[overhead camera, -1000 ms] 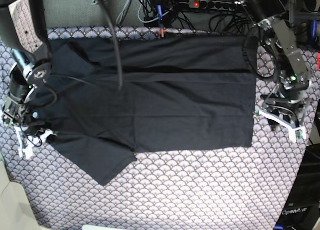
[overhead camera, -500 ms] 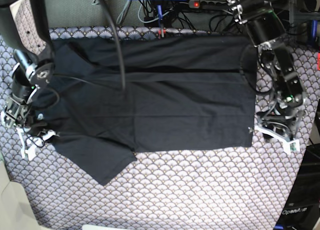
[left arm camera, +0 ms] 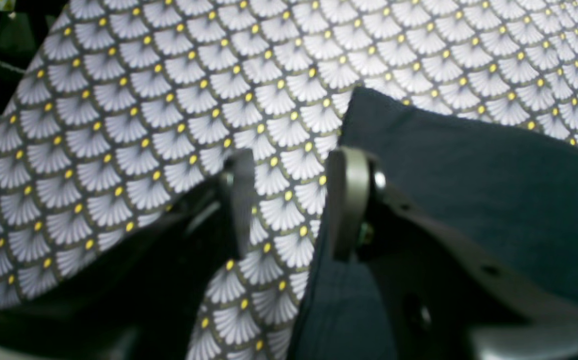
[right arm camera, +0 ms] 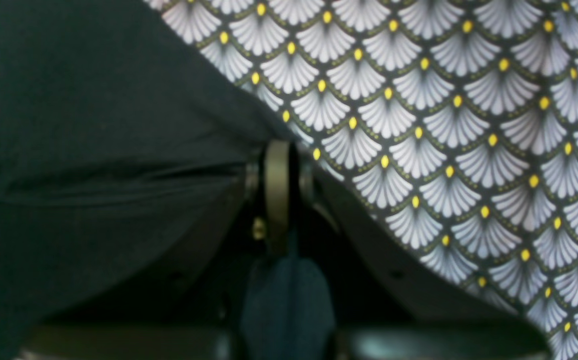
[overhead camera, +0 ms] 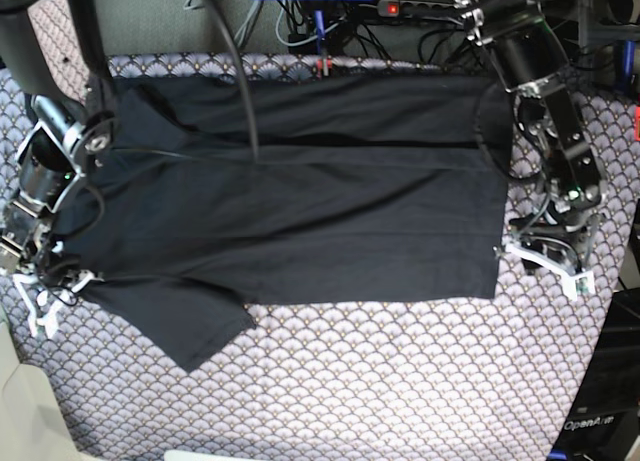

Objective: Fold the T-shirt properly
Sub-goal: 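Slide both grippers along the shirt sides, gripping the hem corners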

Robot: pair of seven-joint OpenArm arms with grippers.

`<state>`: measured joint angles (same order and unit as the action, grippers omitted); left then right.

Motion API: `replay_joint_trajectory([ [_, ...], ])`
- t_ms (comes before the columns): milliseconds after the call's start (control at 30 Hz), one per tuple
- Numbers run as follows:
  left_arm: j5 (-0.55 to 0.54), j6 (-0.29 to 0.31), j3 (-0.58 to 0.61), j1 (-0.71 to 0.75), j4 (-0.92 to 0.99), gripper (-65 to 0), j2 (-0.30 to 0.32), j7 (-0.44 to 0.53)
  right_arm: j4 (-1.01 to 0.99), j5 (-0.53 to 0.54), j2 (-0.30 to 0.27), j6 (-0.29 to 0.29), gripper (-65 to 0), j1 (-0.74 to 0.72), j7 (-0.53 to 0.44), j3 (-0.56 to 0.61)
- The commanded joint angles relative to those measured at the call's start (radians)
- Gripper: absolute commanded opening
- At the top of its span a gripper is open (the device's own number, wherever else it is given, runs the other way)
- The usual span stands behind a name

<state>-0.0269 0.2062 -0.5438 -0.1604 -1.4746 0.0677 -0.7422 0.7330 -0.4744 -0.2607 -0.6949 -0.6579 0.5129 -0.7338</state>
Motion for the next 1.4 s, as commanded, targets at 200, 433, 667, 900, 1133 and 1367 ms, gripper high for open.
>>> replay_joint_trajectory([
  [200,-0.006,0.002,0.008,-0.063,0.108,-41.2,0.010,0.141,0.021,0.010,0.021,-0.003,-65.0,-0.001,-0.023,0.004],
  [433,-0.006,0.006,0.009,-0.173,0.361,-41.2,0.016,0.273,0.021,0.010,0.022,-0.003,-65.0,0.002,-0.023,0.004],
  [667,-0.006,0.000,0.123,-0.259,0.578,-41.2,0.017,0.421,0.021,0.010,0.022,-0.003,-65.0,0.014,-0.017,0.033],
  [900,-0.006,-0.083,0.141,-0.296,0.671,-41.2,0.017,0.477,0.021,0.010,0.022,-0.003,-65.0,0.031,-0.021,0.041],
  [1133,-0.006,-0.089,0.141,-0.296,0.668,-41.2,0.033,0.476,0.021,0.010,0.022,-0.003,-65.0,0.033,-0.018,0.043],
  [1367,-0.006,-0.090,0.136,-0.298,0.679,-41.2,0.040,0.477,0.021,0.010,0.024,-0.003,-65.0,0.051,-0.023,0.059],
])
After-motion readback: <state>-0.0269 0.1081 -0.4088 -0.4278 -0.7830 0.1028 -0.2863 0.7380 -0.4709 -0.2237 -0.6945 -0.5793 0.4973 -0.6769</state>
